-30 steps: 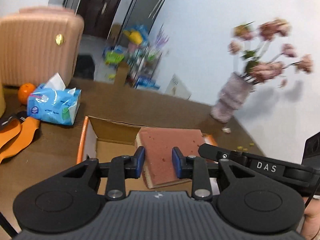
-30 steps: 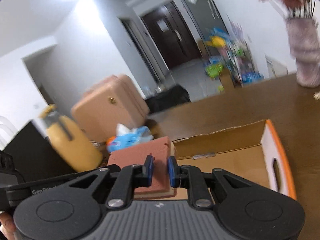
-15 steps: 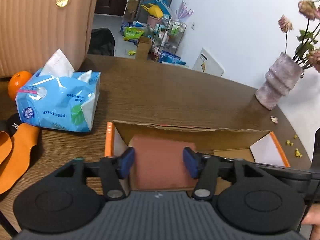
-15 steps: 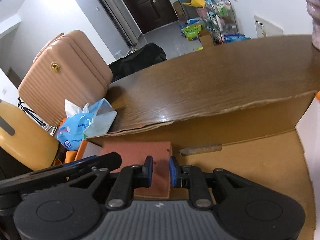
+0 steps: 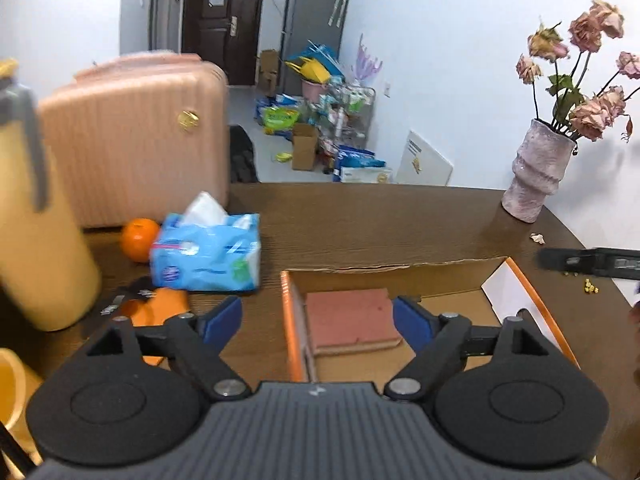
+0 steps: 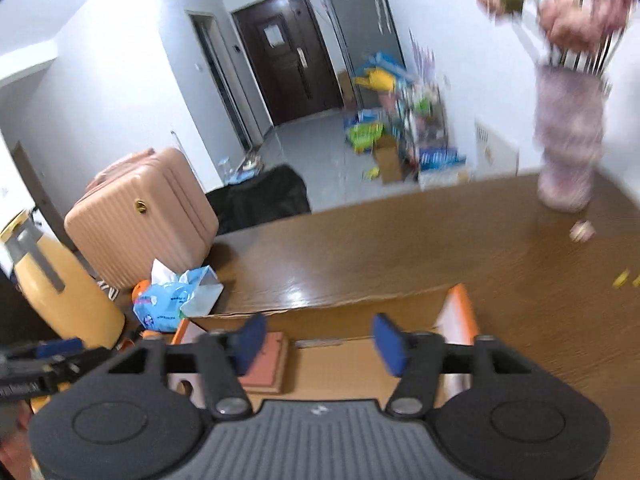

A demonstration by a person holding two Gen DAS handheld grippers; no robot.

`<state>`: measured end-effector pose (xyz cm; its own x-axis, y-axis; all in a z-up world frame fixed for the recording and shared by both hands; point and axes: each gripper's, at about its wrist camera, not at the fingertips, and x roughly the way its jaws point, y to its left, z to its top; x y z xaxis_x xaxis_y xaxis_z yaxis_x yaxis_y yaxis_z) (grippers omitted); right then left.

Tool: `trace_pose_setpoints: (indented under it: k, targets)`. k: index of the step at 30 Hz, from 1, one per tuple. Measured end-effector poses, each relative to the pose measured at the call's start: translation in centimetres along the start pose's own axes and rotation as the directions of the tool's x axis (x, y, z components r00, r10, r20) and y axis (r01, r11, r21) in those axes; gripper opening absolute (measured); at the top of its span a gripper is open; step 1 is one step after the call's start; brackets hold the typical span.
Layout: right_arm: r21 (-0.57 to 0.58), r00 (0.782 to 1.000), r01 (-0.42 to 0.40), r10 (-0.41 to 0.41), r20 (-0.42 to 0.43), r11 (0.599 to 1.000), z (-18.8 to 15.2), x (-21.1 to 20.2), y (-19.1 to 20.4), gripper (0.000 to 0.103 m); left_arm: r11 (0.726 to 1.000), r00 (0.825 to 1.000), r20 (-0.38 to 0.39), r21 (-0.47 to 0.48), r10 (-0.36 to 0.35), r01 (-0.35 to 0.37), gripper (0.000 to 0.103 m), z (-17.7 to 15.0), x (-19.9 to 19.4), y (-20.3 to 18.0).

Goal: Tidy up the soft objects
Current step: 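Lower the sponge block into the box and open the right gripper, then move the right gripper to the lilac fuzzy towel roll and grasp it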

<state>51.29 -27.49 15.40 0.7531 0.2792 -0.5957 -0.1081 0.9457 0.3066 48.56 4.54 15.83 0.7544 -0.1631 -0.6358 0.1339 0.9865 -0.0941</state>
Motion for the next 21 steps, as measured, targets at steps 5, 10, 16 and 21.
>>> trace_pose_setpoints:
  k: [5,10,16,21]
  targets:
    - [-0.081,0.997,0.029,-0.023,0.079,0.996,-1.2,-6.7,-1.4,0.088,0.998,0.998,0.042,0.032,0.044,-0.045,0.096,-1.7,-5.5,-0.8]
    - [-0.064,0.993,0.029,-0.021,0.120,0.998,-3.0,-11.1,-2.8,0.089,0.997,0.994,0.096,0.053,0.058,-0.063,0.101,-3.6,-10.1,-2.3]
    - [-0.093,0.977,0.030,-0.009,0.214,0.995,-7.5,-16.6,-3.0,0.097,0.995,0.980,0.187,0.067,0.061,-0.074,0.103,-8.3,-14.1,-4.3]
    - [-0.155,0.958,0.050,-0.003,0.286,0.987,-12.9,-20.2,-2.3,0.102,0.993,0.970,0.236,0.086,0.063,-0.086,0.103,-13.7,-16.6,-5.3]
